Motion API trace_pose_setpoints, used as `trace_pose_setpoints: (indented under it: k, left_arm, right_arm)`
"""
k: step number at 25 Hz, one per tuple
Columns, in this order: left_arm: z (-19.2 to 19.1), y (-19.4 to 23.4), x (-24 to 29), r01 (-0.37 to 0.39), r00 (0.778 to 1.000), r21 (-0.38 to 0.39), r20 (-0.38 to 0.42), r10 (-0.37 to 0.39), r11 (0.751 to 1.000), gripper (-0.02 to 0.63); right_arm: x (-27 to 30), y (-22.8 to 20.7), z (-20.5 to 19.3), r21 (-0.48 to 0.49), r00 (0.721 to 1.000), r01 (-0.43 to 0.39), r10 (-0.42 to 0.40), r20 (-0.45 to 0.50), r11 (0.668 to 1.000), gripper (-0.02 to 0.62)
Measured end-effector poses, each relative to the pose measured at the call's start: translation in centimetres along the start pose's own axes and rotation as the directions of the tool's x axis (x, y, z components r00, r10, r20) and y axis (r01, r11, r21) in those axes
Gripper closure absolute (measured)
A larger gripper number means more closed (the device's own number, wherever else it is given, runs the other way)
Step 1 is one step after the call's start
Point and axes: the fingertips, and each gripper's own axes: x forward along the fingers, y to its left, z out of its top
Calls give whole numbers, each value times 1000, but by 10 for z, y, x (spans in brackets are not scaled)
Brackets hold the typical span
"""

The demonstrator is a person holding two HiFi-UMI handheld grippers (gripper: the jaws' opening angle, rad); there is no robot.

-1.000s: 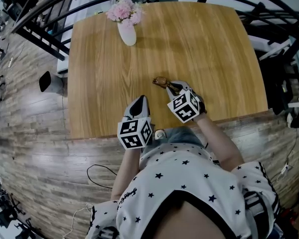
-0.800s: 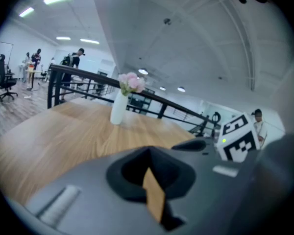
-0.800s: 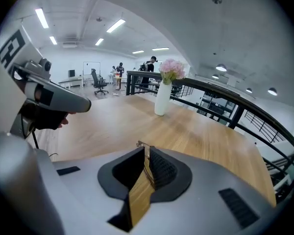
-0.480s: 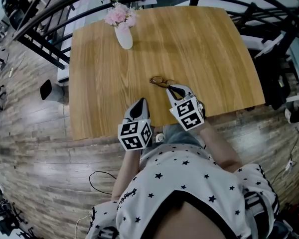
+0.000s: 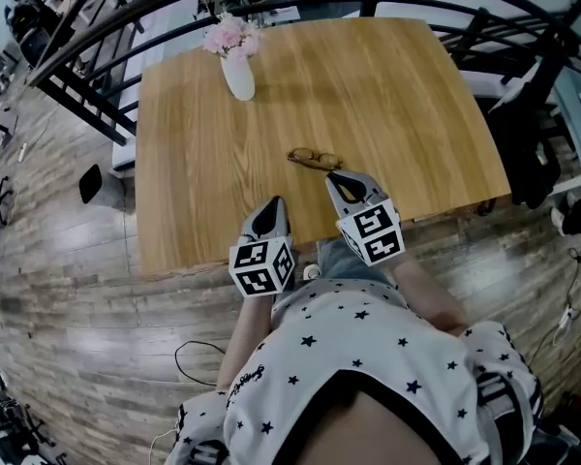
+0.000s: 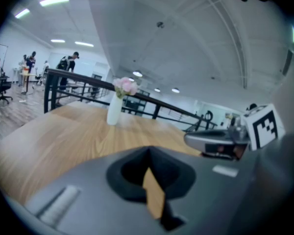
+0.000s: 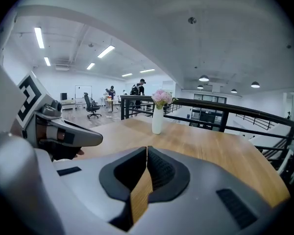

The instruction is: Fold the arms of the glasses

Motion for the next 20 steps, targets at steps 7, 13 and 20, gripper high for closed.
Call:
trace_pose_setpoints:
  k: [7, 13, 20]
  left_arm:
    - [-1, -1, -11, -2, 1000, 7, 11, 2, 1000, 600]
    - [-5, 1, -16, -2, 1000, 7, 8, 2, 1000, 600]
    - [-5, -4, -10, 2, 1000, 8, 10, -2, 1000, 600]
  right_arm:
    - [-14, 8, 1, 33, 999, -12, 11, 31, 999, 575]
    - [-17, 13, 4, 51, 998, -21, 19, 57, 998, 578]
    - [-18, 7, 3, 71, 998, -25, 20, 65, 997, 578]
